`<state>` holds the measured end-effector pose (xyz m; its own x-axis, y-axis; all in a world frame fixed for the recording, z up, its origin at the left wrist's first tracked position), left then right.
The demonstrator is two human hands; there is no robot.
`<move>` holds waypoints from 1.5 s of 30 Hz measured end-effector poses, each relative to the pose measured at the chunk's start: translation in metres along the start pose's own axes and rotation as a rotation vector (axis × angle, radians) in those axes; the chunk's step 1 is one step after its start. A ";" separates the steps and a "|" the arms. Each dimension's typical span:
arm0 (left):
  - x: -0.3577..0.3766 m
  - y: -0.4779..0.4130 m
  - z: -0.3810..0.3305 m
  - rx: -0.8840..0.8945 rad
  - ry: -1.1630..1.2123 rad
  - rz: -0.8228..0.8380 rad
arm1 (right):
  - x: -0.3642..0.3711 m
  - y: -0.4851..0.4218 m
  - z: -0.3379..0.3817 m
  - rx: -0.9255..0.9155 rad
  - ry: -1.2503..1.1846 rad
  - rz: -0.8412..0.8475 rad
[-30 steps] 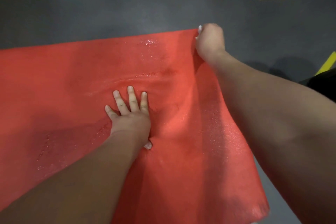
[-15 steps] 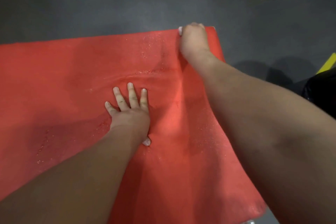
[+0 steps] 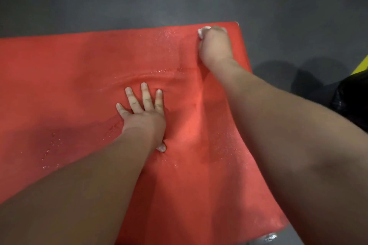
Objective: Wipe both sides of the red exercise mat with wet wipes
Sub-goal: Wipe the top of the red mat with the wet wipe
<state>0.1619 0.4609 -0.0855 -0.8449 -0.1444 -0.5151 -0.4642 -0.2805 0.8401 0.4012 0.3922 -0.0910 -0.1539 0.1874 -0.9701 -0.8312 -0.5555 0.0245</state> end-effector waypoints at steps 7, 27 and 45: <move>0.001 0.002 0.000 -0.002 0.003 -0.020 | 0.016 0.027 0.079 -0.314 -0.191 0.183; -0.001 0.006 -0.001 -0.003 -0.006 -0.028 | -0.002 0.063 0.001 -0.095 -0.188 0.068; -0.001 0.011 0.001 -0.003 -0.021 -0.043 | 0.006 0.135 0.011 -0.283 -0.326 0.082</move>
<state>0.1569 0.4589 -0.0753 -0.8294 -0.1122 -0.5473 -0.4999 -0.2885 0.8166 0.2817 0.3272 -0.0906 -0.4115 0.3538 -0.8399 -0.6373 -0.7705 -0.0124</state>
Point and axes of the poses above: each hand's wrist, its own y-axis away from the middle knuckle, its own x-axis out of the palm, z = x × y, the point moved 2 cm from there along -y, towards the middle knuckle, and after that the axes turned 12 degrees about -y, right-handed, at the moved point
